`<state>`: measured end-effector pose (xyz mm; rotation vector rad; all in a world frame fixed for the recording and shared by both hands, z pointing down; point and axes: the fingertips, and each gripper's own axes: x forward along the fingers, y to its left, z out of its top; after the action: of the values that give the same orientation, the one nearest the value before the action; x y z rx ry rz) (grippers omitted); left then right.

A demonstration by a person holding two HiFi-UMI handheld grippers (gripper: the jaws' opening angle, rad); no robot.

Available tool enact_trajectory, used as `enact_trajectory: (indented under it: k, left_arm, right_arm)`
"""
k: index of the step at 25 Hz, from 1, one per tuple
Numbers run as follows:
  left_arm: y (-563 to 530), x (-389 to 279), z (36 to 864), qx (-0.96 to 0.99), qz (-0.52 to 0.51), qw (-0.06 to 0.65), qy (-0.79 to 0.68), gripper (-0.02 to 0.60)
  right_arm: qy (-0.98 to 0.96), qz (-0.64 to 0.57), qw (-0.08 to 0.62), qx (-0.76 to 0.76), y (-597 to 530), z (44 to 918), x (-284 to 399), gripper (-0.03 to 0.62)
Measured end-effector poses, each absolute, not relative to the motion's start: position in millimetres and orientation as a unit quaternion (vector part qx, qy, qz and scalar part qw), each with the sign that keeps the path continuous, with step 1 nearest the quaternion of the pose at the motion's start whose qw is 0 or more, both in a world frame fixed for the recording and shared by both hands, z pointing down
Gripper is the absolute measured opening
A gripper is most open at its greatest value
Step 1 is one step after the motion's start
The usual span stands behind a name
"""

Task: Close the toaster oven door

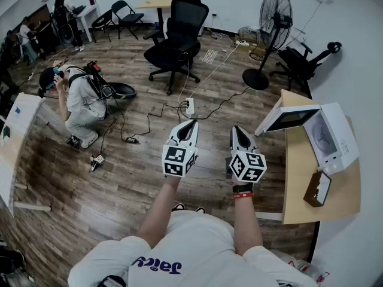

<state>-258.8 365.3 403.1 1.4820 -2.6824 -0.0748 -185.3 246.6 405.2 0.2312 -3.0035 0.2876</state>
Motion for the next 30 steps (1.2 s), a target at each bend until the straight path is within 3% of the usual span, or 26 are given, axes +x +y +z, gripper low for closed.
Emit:
enact_trajectory:
  k: [15,25,30]
  left_arm:
    - [303,-203,416,0.536,0.005,0.047,-0.843,0.020]
    - [218,-275,423,0.579,-0.010,0.044,-0.814,0.021]
    - [135,-310,408,0.625,0.011,0.034,-0.780,0.021]
  right_arm:
    - [-0.985,0.130,0.053,0.098,202,429,-146,0.015]
    - [-0.982,0.124,0.048,0.134,134,437,-212,0.015]
    - [-0.983,0.049,0.039,0.171,78,404,-239,0.015]
